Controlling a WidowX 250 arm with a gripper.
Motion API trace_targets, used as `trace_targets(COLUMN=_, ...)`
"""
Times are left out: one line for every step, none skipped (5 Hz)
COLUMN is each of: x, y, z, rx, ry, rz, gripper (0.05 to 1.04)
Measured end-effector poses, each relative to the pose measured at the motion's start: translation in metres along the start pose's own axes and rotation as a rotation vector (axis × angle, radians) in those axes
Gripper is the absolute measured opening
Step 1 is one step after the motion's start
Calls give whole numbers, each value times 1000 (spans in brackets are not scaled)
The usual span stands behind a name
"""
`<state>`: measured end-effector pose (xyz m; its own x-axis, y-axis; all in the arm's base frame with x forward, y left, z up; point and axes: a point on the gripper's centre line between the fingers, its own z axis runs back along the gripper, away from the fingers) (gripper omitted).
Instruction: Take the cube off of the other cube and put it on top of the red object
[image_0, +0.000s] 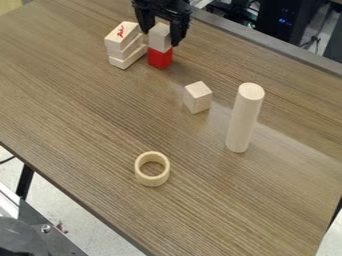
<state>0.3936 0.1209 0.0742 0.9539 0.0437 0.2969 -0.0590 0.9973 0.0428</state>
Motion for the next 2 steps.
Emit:
trace_targets(x=4, y=-1, z=14, rx=3, ry=-34, rz=-4, gripper=999)
trace_targets(x=4, y=-5, z=37, rx=-3, ry=-88, rz=-29, gripper=999)
